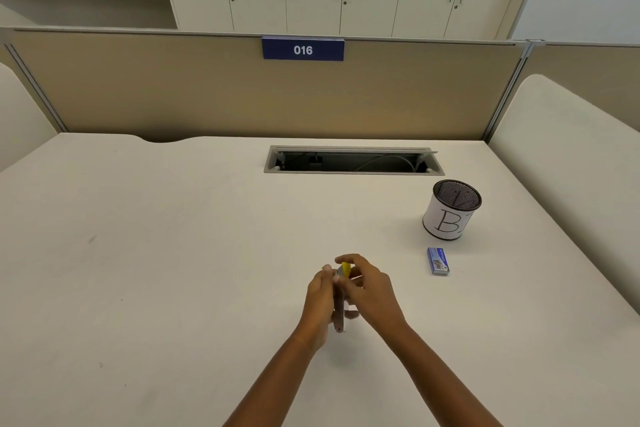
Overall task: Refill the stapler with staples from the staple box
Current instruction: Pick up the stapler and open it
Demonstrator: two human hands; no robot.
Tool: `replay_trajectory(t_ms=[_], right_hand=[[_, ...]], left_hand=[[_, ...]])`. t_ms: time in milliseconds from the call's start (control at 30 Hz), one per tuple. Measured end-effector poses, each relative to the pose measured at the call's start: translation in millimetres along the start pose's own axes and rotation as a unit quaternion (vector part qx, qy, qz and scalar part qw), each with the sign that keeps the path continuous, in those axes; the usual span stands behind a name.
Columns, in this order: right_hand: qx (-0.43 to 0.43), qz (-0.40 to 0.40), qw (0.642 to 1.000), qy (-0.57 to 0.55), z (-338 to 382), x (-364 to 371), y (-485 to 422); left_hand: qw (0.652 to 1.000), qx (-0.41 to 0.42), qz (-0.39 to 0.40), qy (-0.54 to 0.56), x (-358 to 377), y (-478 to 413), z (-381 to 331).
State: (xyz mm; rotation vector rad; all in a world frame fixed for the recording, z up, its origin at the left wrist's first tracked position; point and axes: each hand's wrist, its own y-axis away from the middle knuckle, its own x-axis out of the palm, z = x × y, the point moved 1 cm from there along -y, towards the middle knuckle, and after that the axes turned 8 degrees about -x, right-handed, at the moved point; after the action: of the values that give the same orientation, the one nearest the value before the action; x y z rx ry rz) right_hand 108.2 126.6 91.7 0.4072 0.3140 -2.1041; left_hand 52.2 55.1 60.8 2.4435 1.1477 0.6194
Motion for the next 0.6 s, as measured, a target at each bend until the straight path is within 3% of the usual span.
replay_trajectory(t_ms=[367, 600], right_hand=[[-0.029, -0.035, 0.989, 0.141, 18.8, 5.7, -8.7], [-0.022, -0.054, 0.99, 0.13, 29.8, -0.2, -11.1]], left_hand=[[0.985, 0.02, -0.169, -0.04, 12.5, -7.8, -14.5], [0.981, 0.019, -0.179, -0.071, 21.8, -10.0, -24.9]])
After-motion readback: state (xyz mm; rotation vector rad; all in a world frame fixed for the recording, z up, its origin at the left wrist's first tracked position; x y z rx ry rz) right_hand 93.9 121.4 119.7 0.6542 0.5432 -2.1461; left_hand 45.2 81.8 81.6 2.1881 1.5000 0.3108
